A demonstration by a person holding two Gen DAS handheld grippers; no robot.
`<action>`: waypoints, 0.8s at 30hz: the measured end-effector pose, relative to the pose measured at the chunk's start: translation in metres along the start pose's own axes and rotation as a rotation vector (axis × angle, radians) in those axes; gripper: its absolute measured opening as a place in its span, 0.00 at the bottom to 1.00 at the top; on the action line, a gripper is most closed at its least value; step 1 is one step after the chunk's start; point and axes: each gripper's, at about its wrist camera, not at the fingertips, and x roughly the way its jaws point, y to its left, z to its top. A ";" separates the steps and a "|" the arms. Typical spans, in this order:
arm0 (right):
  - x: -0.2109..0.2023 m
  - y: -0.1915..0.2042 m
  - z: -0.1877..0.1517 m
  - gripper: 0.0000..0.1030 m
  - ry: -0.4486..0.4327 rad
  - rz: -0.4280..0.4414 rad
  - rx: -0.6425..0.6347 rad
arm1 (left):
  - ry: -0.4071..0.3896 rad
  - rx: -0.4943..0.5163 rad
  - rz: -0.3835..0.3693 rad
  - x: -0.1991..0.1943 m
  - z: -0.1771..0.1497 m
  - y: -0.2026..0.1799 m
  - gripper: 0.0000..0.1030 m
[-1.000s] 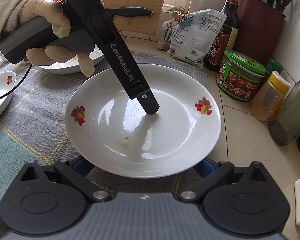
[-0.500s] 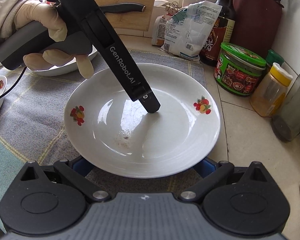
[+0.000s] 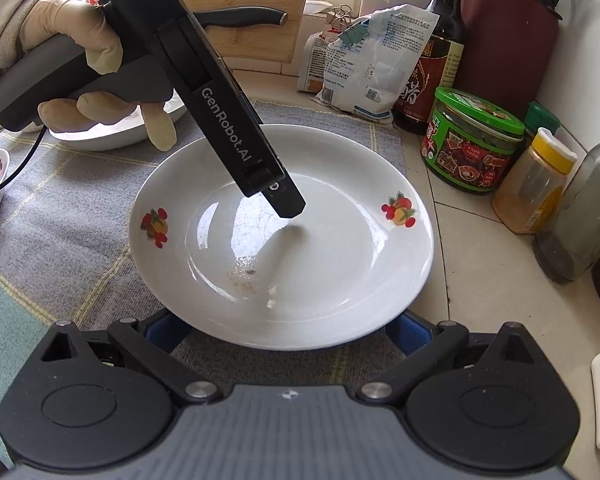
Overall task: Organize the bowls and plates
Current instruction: 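Lower the plate onto the towel beside another plate and open the left tool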
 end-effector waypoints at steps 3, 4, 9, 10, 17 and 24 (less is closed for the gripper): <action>-0.007 0.001 -0.001 1.00 -0.006 -0.006 0.001 | -0.016 0.000 0.015 -0.012 -0.004 0.001 0.88; -0.009 0.002 -0.001 1.00 -0.010 -0.008 0.001 | -0.023 -0.002 0.024 -0.017 -0.006 0.000 0.88; -0.019 0.007 -0.004 1.00 -0.019 -0.021 0.015 | -0.074 -0.033 0.049 -0.044 -0.017 -0.003 0.88; -0.022 0.009 -0.005 1.00 -0.021 -0.027 0.019 | -0.087 -0.039 0.059 -0.050 -0.020 -0.004 0.88; -0.048 0.018 -0.018 1.00 -0.051 -0.076 0.083 | -0.138 -0.101 0.180 -0.093 -0.044 -0.030 0.88; -0.085 0.033 -0.032 1.00 -0.108 -0.063 0.125 | -0.160 -0.178 0.257 -0.132 -0.087 -0.063 0.88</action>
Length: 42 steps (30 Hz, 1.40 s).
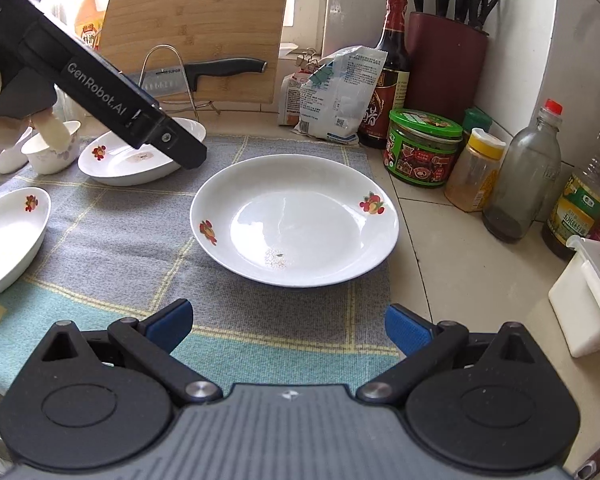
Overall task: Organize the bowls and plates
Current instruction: 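Lower the plate onto the towel beside another plate and open the left tool, then reach the right tool to the rim of the central fruit-print plate and close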
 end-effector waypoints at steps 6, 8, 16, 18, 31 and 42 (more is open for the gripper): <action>-0.026 0.017 -0.009 1.00 -0.028 0.060 -0.021 | 0.000 -0.084 0.046 -0.041 -0.041 -0.007 0.88; -0.031 0.026 -0.011 1.00 -0.033 0.078 -0.040 | 0.003 -0.107 0.060 -0.052 -0.054 -0.007 0.88; -0.032 0.065 -0.008 1.00 -0.009 0.164 -0.100 | 0.004 -0.205 0.124 -0.084 -0.109 0.007 0.91; -0.029 0.078 -0.006 1.00 0.001 0.177 -0.118 | 0.015 -0.233 0.137 -0.089 -0.125 0.017 0.91; 0.023 0.170 0.026 1.00 0.097 0.258 -0.211 | 0.096 -0.303 0.177 -0.108 -0.227 0.085 0.92; 0.060 0.218 0.048 1.00 0.171 0.286 -0.139 | 0.093 -0.229 0.083 -0.089 -0.267 0.112 0.94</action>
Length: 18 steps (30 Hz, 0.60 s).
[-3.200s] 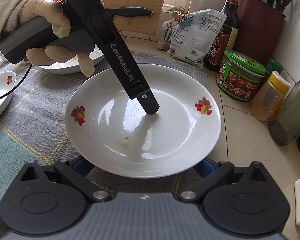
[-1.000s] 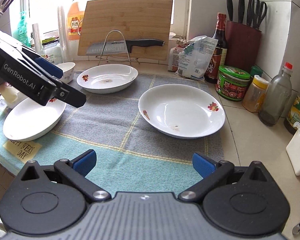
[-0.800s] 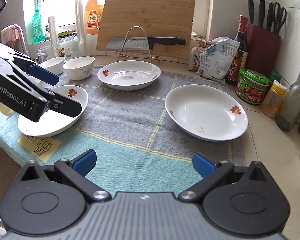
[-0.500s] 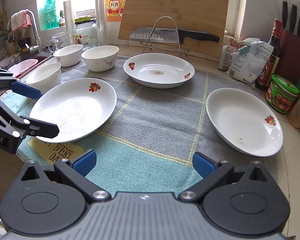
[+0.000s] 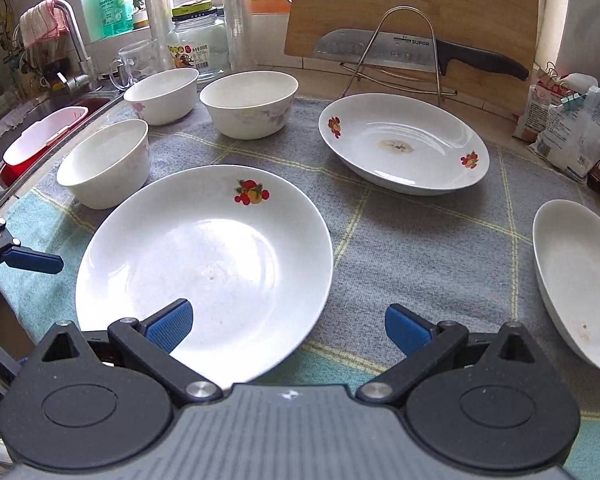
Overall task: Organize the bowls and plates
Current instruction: 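Reach the right tool to the rim of the central fruit-print plate and close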
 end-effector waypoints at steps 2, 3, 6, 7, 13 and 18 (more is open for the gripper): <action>0.004 0.001 0.002 1.00 0.009 -0.001 0.027 | -0.031 0.015 -0.015 0.002 -0.001 0.003 0.96; 0.005 0.001 0.003 1.00 0.015 -0.005 0.039 | -0.047 0.032 -0.022 0.002 -0.002 0.003 0.96; 0.009 0.002 0.003 1.00 0.031 -0.007 0.068 | -0.082 0.070 -0.055 0.004 -0.003 0.004 0.96; 0.010 0.002 0.003 1.00 0.037 -0.004 0.074 | -0.089 0.077 -0.067 0.005 -0.003 0.004 0.97; 0.016 0.005 0.002 1.00 0.063 0.006 0.086 | -0.117 0.103 -0.111 0.012 0.002 0.002 0.98; 0.027 0.004 0.003 1.00 0.090 0.041 0.074 | -0.134 0.118 -0.127 0.019 0.009 0.000 0.99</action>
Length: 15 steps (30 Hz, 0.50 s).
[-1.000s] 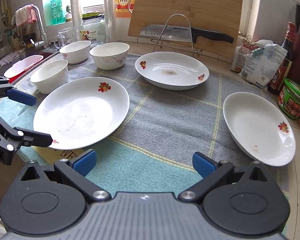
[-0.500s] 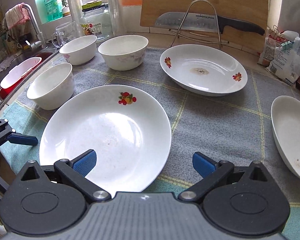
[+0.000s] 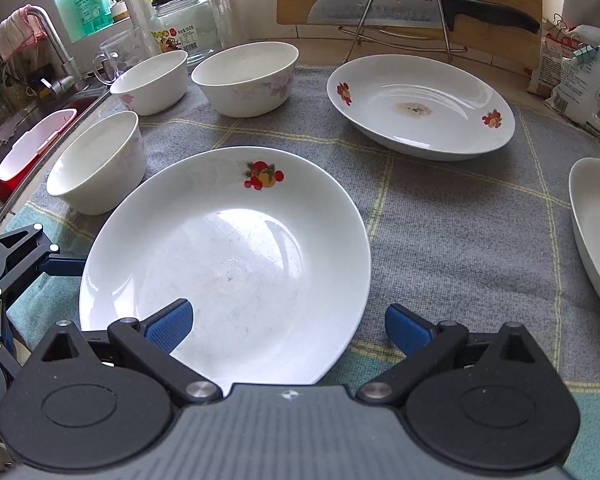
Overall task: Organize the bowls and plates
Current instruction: 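Reach the right tool to the rim of the central fruit-print plate and close, then lift the plate with the right tool and carry it toward the other plates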
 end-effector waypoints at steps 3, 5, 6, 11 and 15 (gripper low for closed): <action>0.006 -0.001 0.004 1.00 0.003 0.010 -0.029 | -0.015 0.007 -0.007 0.003 0.001 0.000 0.99; 0.009 -0.001 0.009 1.00 0.009 0.021 -0.053 | -0.018 0.006 -0.006 0.004 0.002 0.000 0.99; 0.010 -0.002 0.011 1.00 0.011 0.026 -0.060 | -0.019 0.009 -0.006 0.004 0.002 -0.001 1.00; 0.017 0.000 0.022 1.00 0.022 0.048 -0.106 | -0.023 0.011 -0.007 0.005 0.002 -0.001 1.00; 0.020 -0.001 0.026 1.00 0.029 0.063 -0.133 | -0.010 0.013 -0.007 0.005 0.004 -0.001 1.00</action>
